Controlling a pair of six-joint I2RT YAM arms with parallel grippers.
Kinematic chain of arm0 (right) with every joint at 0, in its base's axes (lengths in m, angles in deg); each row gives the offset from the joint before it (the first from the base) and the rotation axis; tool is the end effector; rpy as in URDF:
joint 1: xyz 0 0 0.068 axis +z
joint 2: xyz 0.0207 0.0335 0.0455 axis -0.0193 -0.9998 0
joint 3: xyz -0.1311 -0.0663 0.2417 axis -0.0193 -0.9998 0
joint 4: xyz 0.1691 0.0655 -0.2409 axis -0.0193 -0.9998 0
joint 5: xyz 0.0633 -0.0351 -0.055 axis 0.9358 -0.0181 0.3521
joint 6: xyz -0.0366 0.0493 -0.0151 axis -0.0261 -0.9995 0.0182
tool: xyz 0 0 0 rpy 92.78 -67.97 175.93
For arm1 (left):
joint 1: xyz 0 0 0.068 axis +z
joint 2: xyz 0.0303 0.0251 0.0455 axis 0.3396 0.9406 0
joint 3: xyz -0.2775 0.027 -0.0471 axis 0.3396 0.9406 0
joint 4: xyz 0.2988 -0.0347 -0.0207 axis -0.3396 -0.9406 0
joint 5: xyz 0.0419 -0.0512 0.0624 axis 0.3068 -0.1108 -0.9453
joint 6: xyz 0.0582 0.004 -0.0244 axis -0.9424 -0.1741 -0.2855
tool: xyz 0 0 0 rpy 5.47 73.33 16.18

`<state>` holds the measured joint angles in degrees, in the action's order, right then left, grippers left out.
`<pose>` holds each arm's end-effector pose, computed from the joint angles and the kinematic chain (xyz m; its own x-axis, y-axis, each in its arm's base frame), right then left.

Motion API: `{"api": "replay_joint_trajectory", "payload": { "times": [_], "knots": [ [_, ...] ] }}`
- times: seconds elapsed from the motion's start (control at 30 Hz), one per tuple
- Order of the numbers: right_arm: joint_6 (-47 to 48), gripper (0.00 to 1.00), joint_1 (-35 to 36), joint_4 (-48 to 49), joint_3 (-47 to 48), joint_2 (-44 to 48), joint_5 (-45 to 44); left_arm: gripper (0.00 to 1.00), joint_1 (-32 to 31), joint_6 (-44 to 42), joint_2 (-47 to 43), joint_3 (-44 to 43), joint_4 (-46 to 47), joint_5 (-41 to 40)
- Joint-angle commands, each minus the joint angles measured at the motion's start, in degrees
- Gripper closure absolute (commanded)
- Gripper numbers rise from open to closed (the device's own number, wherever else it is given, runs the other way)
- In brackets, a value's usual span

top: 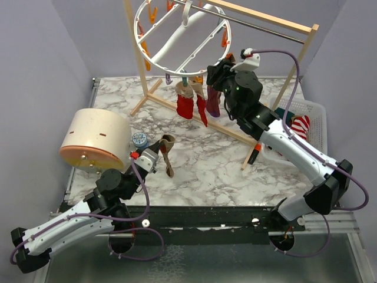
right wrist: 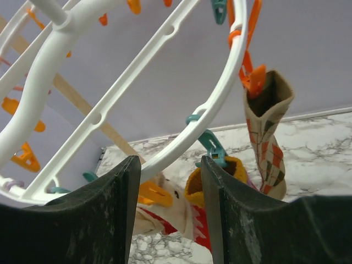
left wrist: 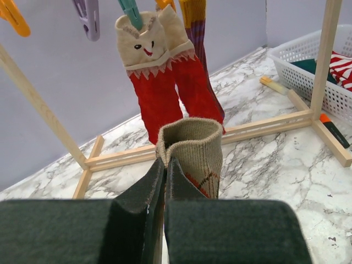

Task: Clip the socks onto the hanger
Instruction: Rotate the hanger at the clothesline.

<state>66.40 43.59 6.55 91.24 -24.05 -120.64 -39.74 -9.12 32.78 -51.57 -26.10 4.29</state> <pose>0.3138 0.2527 0.4572 -0.0191 0.4185 -0.9080 -0.1945 0.8893 0.4140 0.1020 -0.1337 0.3189 0.2962 0.1164 -0.9480 0.5060 0.8227 0.2591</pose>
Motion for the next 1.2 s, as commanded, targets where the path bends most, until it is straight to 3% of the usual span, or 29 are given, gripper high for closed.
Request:
{"api": "replay_joint_trajectory", "payload": {
  "times": [0.0, 0.27, 0.53, 0.87, 1.17],
  "knots": [
    [1.1, 0.48, -0.4, -2.7, -0.8, 3.9, 2.7, 1.00, 0.3, -0.3, 0.4, -0.3, -0.3, -1.4],
    [5.7, 0.48, -0.4, -8.1, 1.8, 10.4, 18.3, 1.00, 0.4, -0.5, 1.0, 0.0, 0.0, -1.5],
    [5.1, 0.48, 3.9, -14.7, 15.6, 4.6, 31.2, 1.00, 0.5, -0.4, 2.5, -0.3, 0.1, -1.1],
    [5.9, 0.49, 12.1, -18.7, 28.4, -7.8, 28.8, 1.00, 0.7, -0.5, 1.8, -0.3, -0.3, -1.7],
    [0.2, 0.51, 12.4, -8.4, 15.0, -5.8, 13.8, 1.00, 0.8, -0.4, 2.3, -0.2, -0.1, -1.4]
  ]
}}
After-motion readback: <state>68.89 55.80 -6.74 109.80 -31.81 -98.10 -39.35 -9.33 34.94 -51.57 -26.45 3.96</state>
